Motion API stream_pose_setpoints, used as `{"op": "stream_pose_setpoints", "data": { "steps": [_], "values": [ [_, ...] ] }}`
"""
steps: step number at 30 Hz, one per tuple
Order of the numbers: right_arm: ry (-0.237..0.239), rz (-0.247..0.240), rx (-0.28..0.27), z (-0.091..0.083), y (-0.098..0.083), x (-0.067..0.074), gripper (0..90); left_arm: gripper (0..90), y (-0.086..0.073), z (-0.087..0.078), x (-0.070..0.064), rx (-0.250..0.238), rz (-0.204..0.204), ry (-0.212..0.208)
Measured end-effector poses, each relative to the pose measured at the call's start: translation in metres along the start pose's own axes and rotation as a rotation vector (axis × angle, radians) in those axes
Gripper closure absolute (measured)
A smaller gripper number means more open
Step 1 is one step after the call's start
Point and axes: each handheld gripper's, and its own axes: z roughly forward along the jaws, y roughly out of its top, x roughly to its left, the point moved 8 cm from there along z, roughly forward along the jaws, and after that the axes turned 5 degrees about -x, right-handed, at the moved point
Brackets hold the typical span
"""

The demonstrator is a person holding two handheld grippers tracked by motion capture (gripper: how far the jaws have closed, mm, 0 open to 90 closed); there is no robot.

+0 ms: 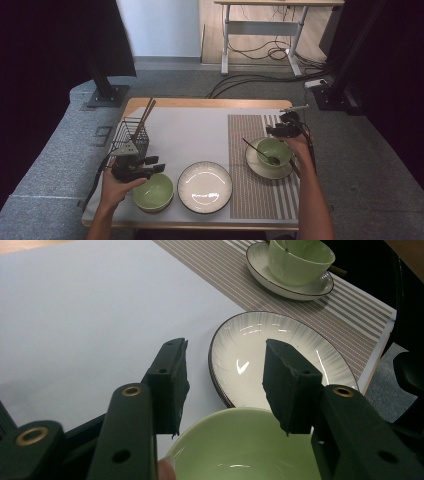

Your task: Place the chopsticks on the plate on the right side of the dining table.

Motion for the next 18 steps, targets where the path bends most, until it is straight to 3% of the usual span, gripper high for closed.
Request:
{"op": "stream_pose_setpoints", "data": {
  "steps": [18],
  "values": [
    [0.017,0.015,0.015,0.014,-0.003,0.001,44.7,52.5,-0.002,0.001,0.002,0.007,-0.006,0.002]
  ]
}}
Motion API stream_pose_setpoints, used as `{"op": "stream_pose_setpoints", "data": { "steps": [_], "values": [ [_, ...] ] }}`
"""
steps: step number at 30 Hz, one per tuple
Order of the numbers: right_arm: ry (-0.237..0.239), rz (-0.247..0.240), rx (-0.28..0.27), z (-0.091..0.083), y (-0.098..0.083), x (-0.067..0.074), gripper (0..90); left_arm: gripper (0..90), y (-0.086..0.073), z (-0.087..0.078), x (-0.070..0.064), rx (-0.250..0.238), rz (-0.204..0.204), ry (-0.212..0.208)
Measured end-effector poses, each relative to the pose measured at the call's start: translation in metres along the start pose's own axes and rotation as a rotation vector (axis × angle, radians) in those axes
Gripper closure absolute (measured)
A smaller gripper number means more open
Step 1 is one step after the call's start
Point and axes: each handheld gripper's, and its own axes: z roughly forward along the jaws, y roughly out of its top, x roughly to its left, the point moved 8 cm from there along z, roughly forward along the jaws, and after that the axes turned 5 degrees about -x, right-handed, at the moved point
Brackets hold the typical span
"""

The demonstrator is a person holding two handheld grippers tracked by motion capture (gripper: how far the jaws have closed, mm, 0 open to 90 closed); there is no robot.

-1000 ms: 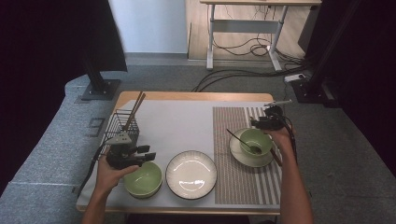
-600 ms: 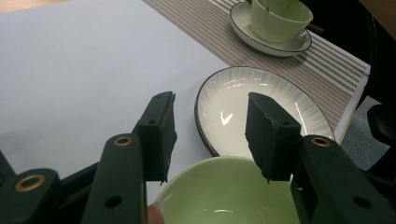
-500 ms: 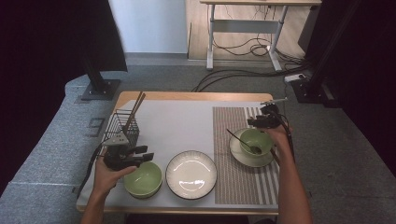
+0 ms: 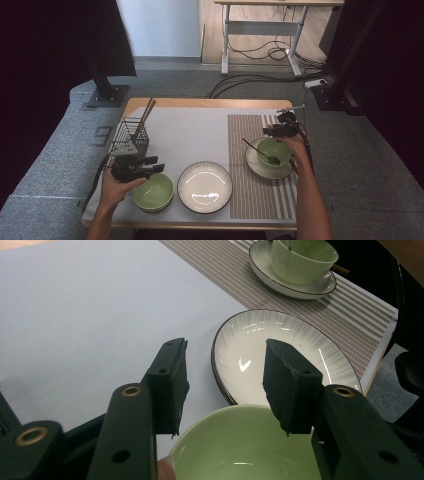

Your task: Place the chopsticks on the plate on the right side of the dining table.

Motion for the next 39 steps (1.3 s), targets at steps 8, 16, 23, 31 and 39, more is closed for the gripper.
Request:
{"op": "stream_pose_setpoints", "data": {
  "steps": [8,16,23,31,39],
  "values": [
    [-0.002,0.017,0.004,0.0,-0.001,-0.004,44.7,52.5,0.0,0.001,0.0,0.003,-0.002,-0.002],
    [-0.004,0.029,0.025,0.004,-0.004,-0.008,44.7,52.5,0.0,0.002,0.001,0.005,-0.002,-0.003],
    [0.003,0.043,0.036,0.006,-0.004,-0.008,44.4,52.5,0.0,0.003,0.002,0.005,-0.002,-0.005],
    [0.003,0.036,0.037,0.008,0.001,-0.008,44.4,52.4,0.0,0.004,0.001,0.006,0.0,-0.006],
    [-0.006,0.018,0.054,0.015,0.008,-0.005,44.2,52.4,0.0,0.004,0.001,0.008,0.001,-0.007]
  ]
}}
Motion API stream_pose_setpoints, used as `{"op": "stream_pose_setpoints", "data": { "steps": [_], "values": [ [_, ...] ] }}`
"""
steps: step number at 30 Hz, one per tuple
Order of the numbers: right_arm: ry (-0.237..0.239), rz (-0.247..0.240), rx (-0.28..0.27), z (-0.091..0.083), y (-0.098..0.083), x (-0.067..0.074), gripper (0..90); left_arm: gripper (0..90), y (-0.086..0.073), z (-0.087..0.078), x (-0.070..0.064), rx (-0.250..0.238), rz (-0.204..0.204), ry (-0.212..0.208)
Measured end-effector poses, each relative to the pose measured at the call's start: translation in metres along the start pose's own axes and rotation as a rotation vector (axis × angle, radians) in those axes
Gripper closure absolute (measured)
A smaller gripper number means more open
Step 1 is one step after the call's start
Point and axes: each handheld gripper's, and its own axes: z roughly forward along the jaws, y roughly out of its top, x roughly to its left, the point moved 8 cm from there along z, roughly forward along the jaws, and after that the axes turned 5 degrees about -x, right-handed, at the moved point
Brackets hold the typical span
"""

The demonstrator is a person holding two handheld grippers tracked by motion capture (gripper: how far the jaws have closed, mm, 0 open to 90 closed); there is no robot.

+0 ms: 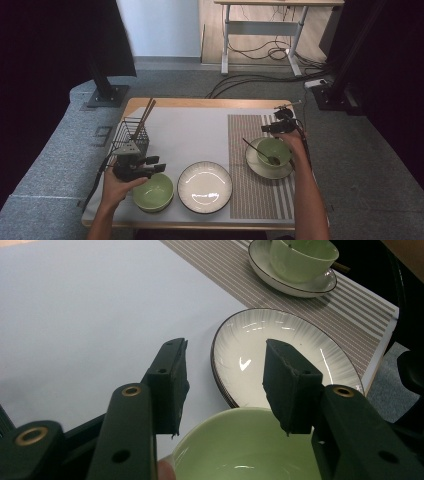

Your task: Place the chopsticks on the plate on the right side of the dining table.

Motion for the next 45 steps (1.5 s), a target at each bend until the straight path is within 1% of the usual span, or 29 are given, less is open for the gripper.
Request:
{"op": "stream_pose_setpoints", "data": {
  "steps": [3,5,7,11,16,22,23,25,31,42,45],
  "values": [
    [-0.003,-0.003,0.002,0.003,0.002,0.0,44.2,52.5,0.0,0.0,0.0,0.0,0.0,0.0],
    [0.0,0.006,0.009,0.005,0.001,-0.001,44.2,52.4,0.0,0.0,0.0,0.0,0.001,-0.001],
    [-0.007,0.009,0.027,0.009,-0.001,-0.003,44.2,52.5,0.0,0.0,0.0,0.0,0.001,0.0],
    [-0.015,0.014,0.029,0.011,-0.002,-0.006,44.2,52.5,0.0,0.0,0.0,-0.001,0.0,0.0],
    [-0.025,0.025,0.044,0.014,-0.004,-0.011,44.2,52.4,0.0,0.0,0.0,0.002,0.001,-0.002],
    [-0.017,0.026,0.058,0.016,-0.005,-0.011,44.3,52.5,-0.001,0.001,0.0,0.004,0.001,-0.002],
    [-0.013,0.028,0.07,0.016,-0.005,-0.012,44.4,52.4,-0.001,0.001,0.0,0.004,0.001,-0.002],
    [-0.019,0.032,0.069,0.017,-0.005,-0.013,44.5,52.5,-0.001,0.001,0.0,0.003,0.001,-0.002],
    [-0.019,0.042,0.08,0.017,-0.008,-0.017,44.9,52.5,-0.001,0.001,0.0,0.003,0.001,-0.001],
    [-0.002,0.032,0.1,0.019,-0.01,-0.016,47.0,52.5,-0.001,0.001,0.0,0.004,0.001,-0.001],
    [-0.006,0.032,0.093,0.018,-0.009,-0.016,47.1,52.5,-0.001,0.001,0.0,0.004,0.001,-0.001]
  ]
}}
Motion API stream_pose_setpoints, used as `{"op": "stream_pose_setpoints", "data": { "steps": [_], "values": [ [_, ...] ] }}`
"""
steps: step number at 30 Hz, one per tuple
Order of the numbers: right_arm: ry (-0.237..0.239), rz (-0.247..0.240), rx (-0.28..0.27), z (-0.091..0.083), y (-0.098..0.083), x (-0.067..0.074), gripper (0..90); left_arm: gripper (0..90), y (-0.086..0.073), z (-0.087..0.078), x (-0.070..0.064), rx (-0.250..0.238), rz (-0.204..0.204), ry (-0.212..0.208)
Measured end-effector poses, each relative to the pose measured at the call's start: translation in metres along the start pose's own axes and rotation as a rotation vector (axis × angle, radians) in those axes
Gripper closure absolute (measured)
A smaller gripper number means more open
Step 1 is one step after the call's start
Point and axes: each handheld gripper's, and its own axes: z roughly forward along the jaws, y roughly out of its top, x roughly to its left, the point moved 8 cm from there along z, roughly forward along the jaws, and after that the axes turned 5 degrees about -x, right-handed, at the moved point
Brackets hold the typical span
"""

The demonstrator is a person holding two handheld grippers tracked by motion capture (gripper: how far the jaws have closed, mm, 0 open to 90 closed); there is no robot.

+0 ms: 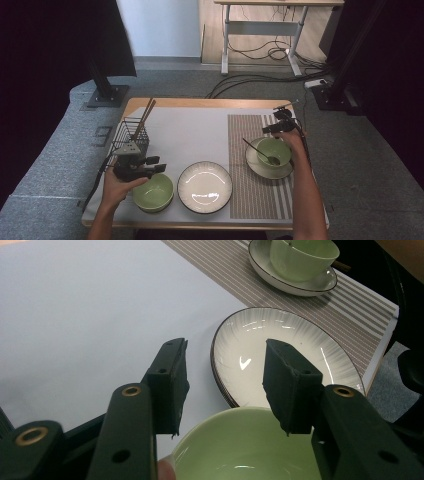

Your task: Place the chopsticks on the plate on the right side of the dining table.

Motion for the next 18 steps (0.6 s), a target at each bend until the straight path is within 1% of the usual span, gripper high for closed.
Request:
{"op": "stream_pose_setpoints", "data": {
  "steps": [2,5,12,13,18],
  "values": [
    [0.004,-0.002,-0.002,-0.0002,0.0003,0.0001,47.1,52.5,0.0001,-0.0002,0.0,-0.001,-0.001,0.0],
    [-0.001,0.01,-0.001,-0.0002,-0.0001,-0.002,46.8,52.5,0.0001,-0.0002,0.0001,-0.001,0.0,0.0],
    [-0.014,0.013,-0.002,-0.0001,-0.0002,-0.0063,45.6,52.5,0.0,0.0001,0.0001,0.0,0.0,0.0],
    [-0.018,0.017,-0.008,0.0001,0.0001,-0.0069,45.6,52.5,0.0,0.0,0.0001,0.0,0.0,0.0],
    [-0.011,0.021,0.0,0.0006,-0.001,-0.007,45.7,52.5,0.0,0.0003,0.0002,0.0,0.0,0.0]
  ]
}}
